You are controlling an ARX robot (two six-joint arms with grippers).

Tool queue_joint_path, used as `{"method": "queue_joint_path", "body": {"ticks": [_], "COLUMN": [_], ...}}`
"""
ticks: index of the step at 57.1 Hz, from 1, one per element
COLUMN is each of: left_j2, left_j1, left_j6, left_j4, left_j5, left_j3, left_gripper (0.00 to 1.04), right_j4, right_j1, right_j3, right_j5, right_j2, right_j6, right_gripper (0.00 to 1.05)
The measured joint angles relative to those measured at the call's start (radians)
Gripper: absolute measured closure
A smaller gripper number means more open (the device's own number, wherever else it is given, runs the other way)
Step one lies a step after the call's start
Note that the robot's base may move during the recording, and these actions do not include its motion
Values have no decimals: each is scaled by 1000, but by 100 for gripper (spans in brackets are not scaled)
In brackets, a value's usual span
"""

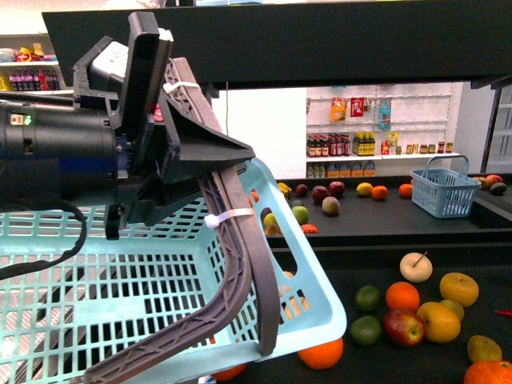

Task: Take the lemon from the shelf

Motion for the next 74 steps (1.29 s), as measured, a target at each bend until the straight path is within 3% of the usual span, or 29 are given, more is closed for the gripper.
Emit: {"method": "queue_joint_path", "body": {"ticks": [24, 29, 35, 45, 53, 56, 61, 74], "left_j2": [64, 64, 64, 66, 66, 66, 68, 68], "left_j1": [-55, -55, -55, -55, -56, -56, -56, -56], "left_j6": [-3, 3, 6, 8, 8, 10, 10, 10], "left_j4": [-14, -14, -14, -14, -14, -14, -14, -14], "left_j5": [-76, -78, -79, -79, -75, -78, -80, -79], "left_j3": [49, 49, 51, 51, 51, 51, 51, 51], "left_gripper": [93, 93, 93, 93, 93, 93, 93, 94], "right_j4": [0, -167, -186, 39, 230, 243, 249, 277], "right_j1": [0, 45, 66, 26, 14, 14, 13, 17], "right_j3": [0, 60, 87, 170, 357, 486, 604, 914], "right_j5": [1, 154, 209, 169, 120, 95, 96, 106], "right_j2": [0, 97, 301, 764, 1282, 1569, 1800, 2150], "right_j6": [0, 14, 38, 109, 206, 263, 312, 415], "right_gripper": [7, 7, 7, 7, 7, 7, 7, 7]}}
